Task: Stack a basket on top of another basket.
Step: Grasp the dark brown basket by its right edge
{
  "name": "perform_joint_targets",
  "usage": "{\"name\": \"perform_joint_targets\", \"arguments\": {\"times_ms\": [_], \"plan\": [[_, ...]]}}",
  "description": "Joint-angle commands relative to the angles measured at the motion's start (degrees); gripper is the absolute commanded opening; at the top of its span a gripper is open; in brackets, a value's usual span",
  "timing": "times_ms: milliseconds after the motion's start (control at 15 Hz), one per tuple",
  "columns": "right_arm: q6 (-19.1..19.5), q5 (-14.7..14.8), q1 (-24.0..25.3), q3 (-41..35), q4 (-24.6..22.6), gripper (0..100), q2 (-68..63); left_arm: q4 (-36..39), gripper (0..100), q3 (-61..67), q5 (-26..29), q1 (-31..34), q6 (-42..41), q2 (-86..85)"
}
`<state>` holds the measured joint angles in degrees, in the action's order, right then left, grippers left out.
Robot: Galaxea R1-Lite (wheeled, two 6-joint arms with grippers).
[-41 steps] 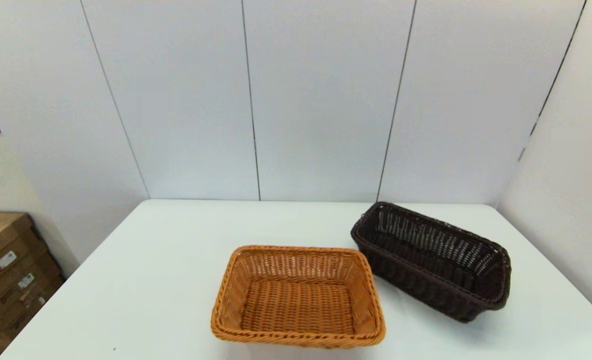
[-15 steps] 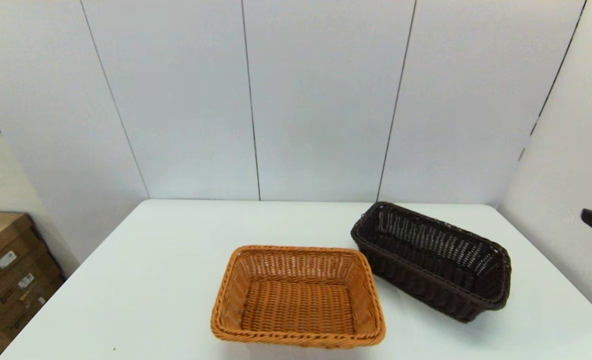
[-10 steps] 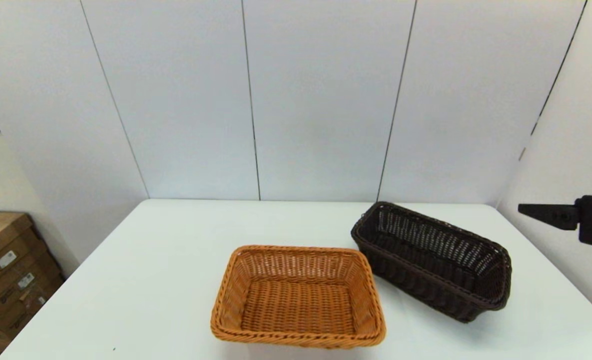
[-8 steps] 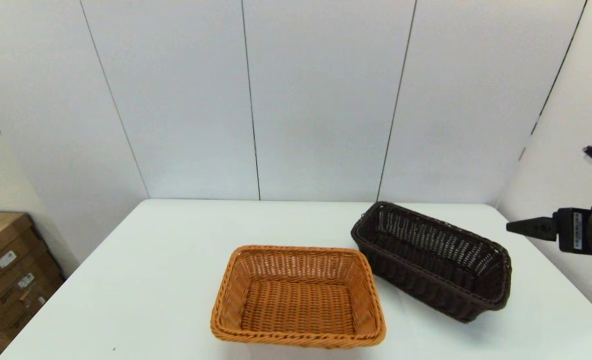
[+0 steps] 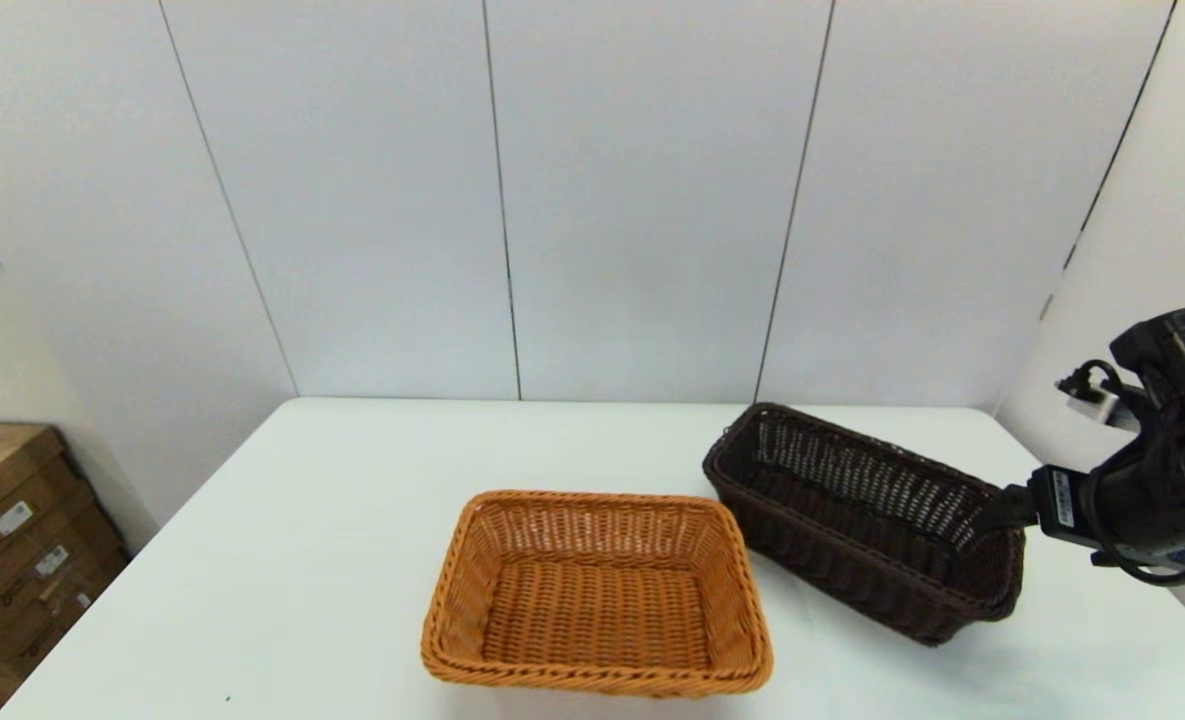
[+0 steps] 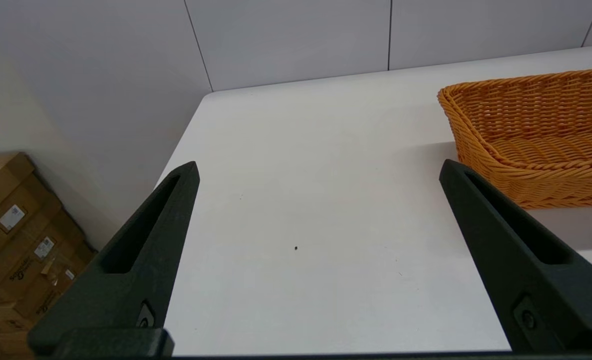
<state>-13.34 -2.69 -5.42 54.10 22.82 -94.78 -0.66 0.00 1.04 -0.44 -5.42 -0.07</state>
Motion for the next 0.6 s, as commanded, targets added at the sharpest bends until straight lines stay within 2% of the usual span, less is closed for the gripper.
{"name": "perform_joint_targets", "arguments": {"times_ms": [67, 600], "plan": [[-0.6, 0.0, 0.1, 2.5, 0.1, 100, -7.4, 0.0, 100, 0.1, 0.0, 0.0, 0.0, 0.0], [-0.6, 0.2, 0.3, 10.8, -0.1, 100, -19.3, 0.0, 100, 0.1, 0.0, 0.0, 0.0, 0.0]]}}
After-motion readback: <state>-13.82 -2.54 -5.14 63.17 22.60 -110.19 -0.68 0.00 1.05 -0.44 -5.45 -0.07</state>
